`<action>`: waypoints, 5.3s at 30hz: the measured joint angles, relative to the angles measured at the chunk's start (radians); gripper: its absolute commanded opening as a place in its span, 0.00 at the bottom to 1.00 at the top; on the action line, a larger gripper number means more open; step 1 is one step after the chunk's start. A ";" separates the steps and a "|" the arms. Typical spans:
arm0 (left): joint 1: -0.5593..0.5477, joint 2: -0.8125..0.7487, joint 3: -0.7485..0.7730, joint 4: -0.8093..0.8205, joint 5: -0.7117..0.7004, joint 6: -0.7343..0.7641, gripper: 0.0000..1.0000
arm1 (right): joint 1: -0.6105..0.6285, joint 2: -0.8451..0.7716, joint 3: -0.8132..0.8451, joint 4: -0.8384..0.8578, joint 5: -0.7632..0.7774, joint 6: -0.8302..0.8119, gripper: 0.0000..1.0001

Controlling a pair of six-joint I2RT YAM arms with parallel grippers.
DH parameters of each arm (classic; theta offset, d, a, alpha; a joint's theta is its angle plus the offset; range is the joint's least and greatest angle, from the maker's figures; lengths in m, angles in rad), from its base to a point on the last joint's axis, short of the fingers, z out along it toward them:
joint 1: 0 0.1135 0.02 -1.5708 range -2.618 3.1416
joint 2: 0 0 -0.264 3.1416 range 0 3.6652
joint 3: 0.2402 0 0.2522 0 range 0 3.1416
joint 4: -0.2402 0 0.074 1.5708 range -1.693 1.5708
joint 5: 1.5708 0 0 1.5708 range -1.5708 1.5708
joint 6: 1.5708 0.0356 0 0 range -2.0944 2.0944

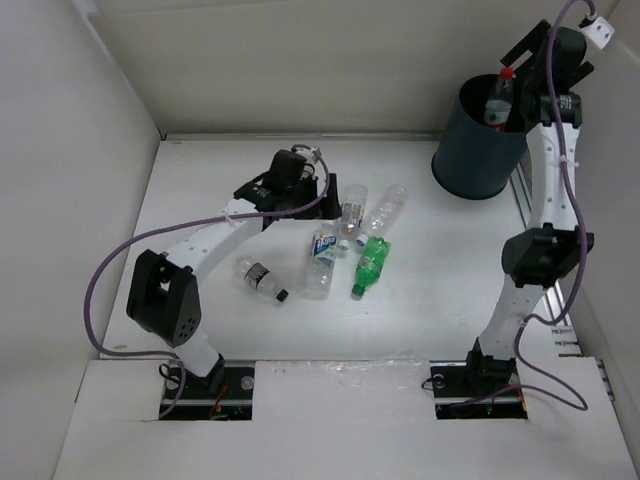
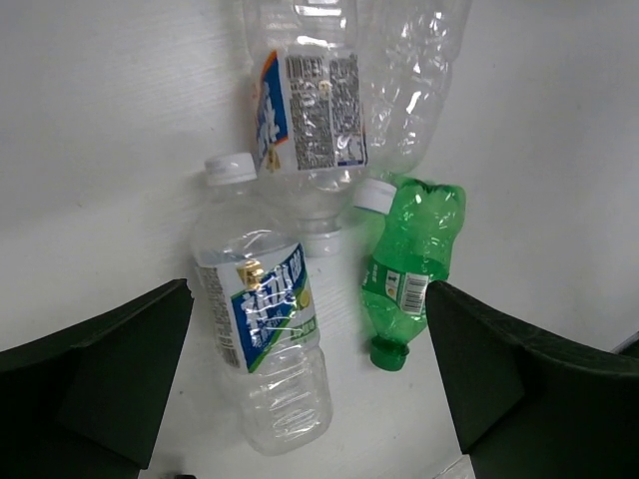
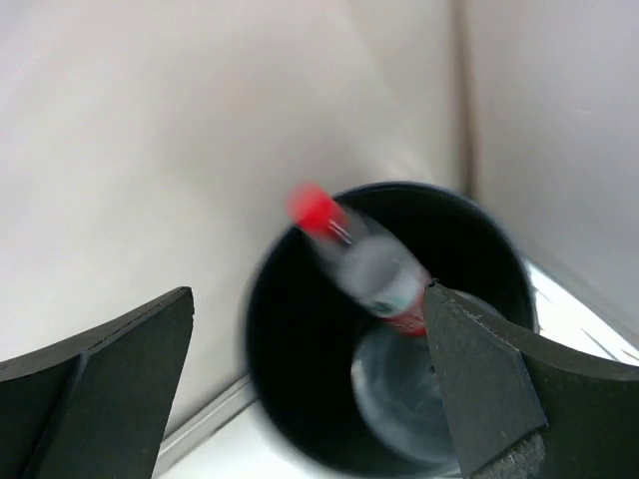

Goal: Put the plastic bottles in the bin

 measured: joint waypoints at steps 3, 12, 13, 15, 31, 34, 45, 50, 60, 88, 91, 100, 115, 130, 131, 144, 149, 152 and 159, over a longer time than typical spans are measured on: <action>-0.041 0.039 -0.025 0.023 -0.013 -0.019 1.00 | 0.005 -0.181 -0.132 -0.013 -0.102 0.005 1.00; -0.155 0.135 -0.060 -0.035 -0.182 -0.115 1.00 | 0.122 -0.715 -0.677 0.037 -0.257 0.000 1.00; -0.172 0.142 -0.060 -0.042 -0.201 -0.124 1.00 | 0.127 -0.738 -0.719 0.041 -0.266 0.001 1.00; -0.206 0.159 -0.060 -0.056 -0.232 -0.148 1.00 | 0.140 -0.766 -0.788 0.042 -0.277 0.000 1.00; -0.267 0.194 -0.187 -0.074 -0.348 -0.304 0.93 | 0.237 -0.925 -0.923 0.041 -0.314 -0.003 1.00; -0.305 0.186 -0.200 -0.077 -0.364 -0.333 0.93 | 0.247 -0.927 -0.923 0.040 -0.314 -0.003 1.00; -0.382 0.163 -0.238 -0.085 -0.410 -0.413 0.49 | 0.293 -0.922 -0.924 0.039 -0.314 -0.003 1.00; -0.382 0.154 -0.245 -0.087 -0.426 -0.436 0.00 | 0.322 -0.922 -0.935 0.040 -0.316 -0.003 1.00; -0.427 -0.104 -0.254 -0.233 -0.591 -0.489 0.00 | 0.388 -0.919 -1.032 0.150 -0.516 0.004 1.00; -0.416 -0.402 -0.048 0.061 -0.434 0.051 1.00 | 0.784 -0.629 -1.020 0.511 -0.702 0.187 0.00; -0.430 -0.404 -0.048 0.076 -0.463 0.050 1.00 | 0.758 -0.600 -0.979 0.502 -0.702 0.185 0.00; -0.435 -0.403 -0.050 0.065 -0.507 0.018 1.00 | 0.353 -0.290 -0.437 0.351 -0.527 0.120 0.00; -0.427 -0.372 -0.135 0.086 -0.552 0.008 1.00 | 0.048 0.055 -0.107 0.132 0.130 0.062 0.59; -0.253 0.079 0.126 0.087 -0.514 -0.010 1.00 | 0.022 0.049 -0.093 0.079 0.173 0.040 0.99; -0.253 0.119 0.163 0.080 -0.509 -0.006 1.00 | 0.027 0.039 -0.093 0.058 0.175 0.041 0.99; -0.141 0.611 0.581 -0.046 -0.436 0.005 1.00 | 0.233 -0.846 -1.040 0.124 -0.026 0.123 0.99; -0.082 0.666 0.586 -0.039 -0.362 0.010 0.98 | 0.352 -1.043 -1.203 0.163 -0.052 0.140 0.99; -0.059 0.684 0.586 -0.038 -0.318 0.008 0.97 | 0.444 -1.103 -1.250 0.154 -0.058 0.142 0.99; -0.058 0.709 0.585 -0.035 -0.269 -0.027 0.69 | 0.525 -1.125 -1.261 0.146 -0.028 0.145 0.99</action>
